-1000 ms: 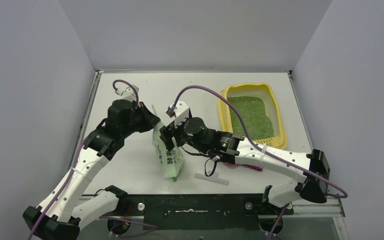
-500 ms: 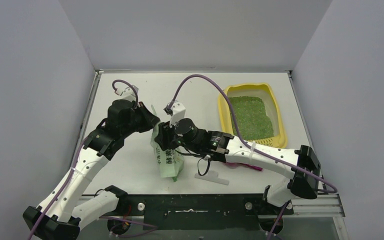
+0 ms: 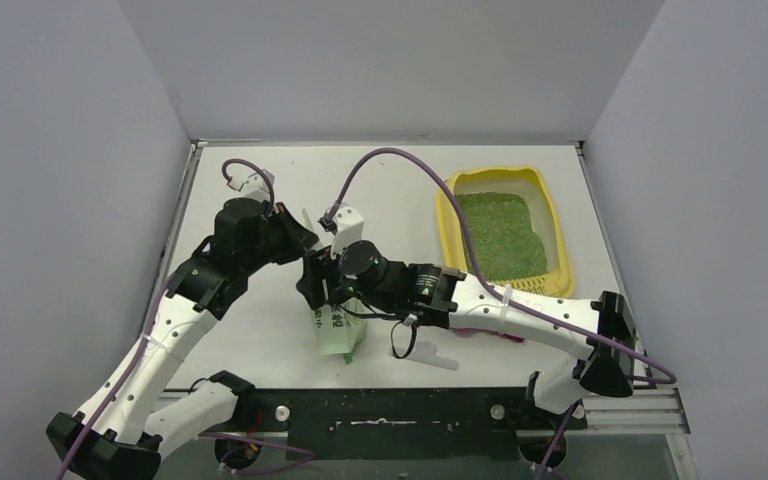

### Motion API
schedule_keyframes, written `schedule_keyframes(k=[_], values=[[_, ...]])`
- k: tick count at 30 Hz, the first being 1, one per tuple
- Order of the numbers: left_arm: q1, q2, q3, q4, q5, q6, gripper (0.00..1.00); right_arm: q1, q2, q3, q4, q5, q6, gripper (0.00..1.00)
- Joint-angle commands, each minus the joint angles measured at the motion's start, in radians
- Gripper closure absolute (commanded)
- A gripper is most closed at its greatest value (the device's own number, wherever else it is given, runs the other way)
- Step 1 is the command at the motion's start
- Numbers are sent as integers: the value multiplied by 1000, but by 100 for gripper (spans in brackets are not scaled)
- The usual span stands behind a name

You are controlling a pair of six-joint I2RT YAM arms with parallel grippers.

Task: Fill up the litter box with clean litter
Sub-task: Open the cat litter bag at the center of the board.

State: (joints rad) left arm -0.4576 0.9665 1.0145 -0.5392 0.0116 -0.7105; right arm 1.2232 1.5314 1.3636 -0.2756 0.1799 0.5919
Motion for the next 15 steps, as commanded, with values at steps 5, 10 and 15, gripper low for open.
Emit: schedule_keyframes(k=[5, 10, 15], values=[[8, -2, 99, 114, -4, -28, 100, 52, 23, 94, -53, 147, -28, 52], [7, -16, 92, 109, -4, -27, 100, 54, 6, 79, -50, 226, -57, 73], [9, -15, 88, 110, -4, -30, 100, 39, -1, 74, -27, 154, -65, 75]])
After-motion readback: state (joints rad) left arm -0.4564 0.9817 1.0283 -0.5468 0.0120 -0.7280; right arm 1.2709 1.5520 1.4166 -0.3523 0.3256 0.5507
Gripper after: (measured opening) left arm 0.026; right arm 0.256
